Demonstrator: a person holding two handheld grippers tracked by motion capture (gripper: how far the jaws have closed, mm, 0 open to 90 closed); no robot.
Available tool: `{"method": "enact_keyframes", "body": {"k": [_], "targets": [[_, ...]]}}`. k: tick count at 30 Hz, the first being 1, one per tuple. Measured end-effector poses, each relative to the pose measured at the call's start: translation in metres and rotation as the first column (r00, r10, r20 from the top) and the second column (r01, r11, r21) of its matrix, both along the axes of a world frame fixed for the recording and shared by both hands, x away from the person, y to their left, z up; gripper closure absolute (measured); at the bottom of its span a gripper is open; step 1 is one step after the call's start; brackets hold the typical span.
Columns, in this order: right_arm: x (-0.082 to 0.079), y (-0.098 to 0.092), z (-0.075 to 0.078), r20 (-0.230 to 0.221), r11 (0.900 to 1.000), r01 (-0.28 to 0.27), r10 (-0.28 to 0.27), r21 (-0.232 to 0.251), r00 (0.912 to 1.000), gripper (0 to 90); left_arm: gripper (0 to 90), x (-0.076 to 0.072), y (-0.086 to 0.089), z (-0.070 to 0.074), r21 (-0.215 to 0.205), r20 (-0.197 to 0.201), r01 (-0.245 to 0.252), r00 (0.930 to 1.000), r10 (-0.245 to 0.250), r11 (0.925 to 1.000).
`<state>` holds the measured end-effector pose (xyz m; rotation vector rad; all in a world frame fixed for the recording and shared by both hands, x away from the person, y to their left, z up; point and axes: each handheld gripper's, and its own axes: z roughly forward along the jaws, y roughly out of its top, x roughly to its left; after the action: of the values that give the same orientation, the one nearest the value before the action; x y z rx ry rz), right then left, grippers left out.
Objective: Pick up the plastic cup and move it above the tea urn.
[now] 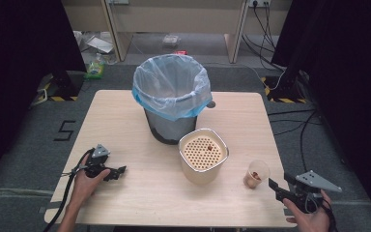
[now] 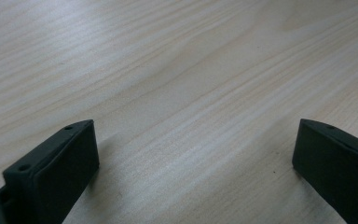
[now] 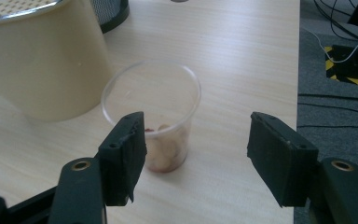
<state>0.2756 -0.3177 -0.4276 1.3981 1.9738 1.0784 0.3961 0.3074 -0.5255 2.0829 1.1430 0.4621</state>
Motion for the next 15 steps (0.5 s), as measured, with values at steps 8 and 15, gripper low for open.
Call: {"method": "enact_keyframes", "body": {"k": [8,15], "targets": [[0.022,0.009,0.004,-0.007,1.0,-0.017,0.017,-0.015,0.9998,38.8,0.0,0.0,0.0,0.0,0.0,0.0,-0.001,1.0,0.001,1.0],[0.04,0.013,0.004,-0.028,0.999,-0.015,0.014,-0.034,0.9995,38.9,0.0,0.0,0.0,0.0,0.0,0.0,-0.001,1.0,0.001,1.0]]}}
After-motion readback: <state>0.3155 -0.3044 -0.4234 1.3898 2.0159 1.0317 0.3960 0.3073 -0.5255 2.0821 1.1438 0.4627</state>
